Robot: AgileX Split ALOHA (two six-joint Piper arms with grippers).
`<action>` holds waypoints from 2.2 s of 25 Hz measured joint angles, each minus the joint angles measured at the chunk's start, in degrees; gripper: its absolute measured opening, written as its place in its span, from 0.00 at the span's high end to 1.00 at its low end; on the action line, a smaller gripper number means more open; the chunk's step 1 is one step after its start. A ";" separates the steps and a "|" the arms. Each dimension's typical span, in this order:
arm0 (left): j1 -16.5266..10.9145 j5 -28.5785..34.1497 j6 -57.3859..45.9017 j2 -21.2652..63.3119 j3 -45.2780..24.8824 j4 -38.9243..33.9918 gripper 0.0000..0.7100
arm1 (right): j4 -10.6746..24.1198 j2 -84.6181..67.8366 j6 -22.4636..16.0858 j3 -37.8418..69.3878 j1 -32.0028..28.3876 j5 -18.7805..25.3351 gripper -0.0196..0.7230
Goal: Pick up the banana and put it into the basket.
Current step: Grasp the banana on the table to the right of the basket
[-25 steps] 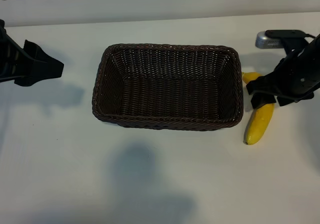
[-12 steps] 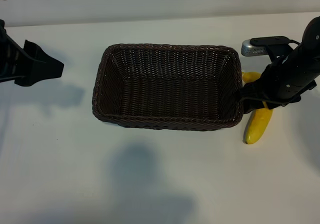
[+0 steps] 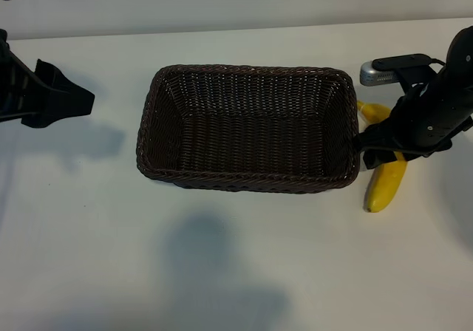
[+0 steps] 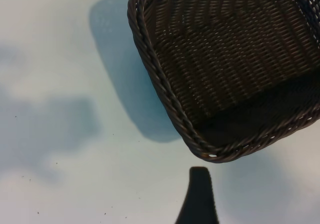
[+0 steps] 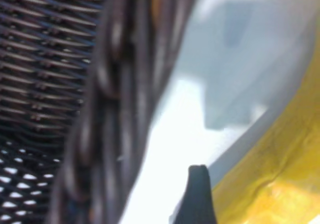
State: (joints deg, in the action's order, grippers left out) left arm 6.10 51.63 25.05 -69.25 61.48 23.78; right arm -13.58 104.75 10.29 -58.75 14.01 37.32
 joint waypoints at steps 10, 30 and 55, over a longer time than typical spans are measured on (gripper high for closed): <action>0.00 0.00 0.00 0.00 0.00 0.00 0.14 | 3.92 0.11 -2.69 0.00 0.00 -0.59 0.16; 0.00 0.00 0.05 0.00 0.00 0.00 0.14 | 3.12 1.91 -3.65 0.02 0.06 -0.07 0.17; 0.00 0.00 0.05 0.00 0.00 0.00 0.14 | -1.86 2.64 -0.39 0.02 0.06 -1.33 0.36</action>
State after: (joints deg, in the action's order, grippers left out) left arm 6.10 51.63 25.10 -69.25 61.48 23.78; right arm -15.44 107.39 9.90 -58.73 14.07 35.98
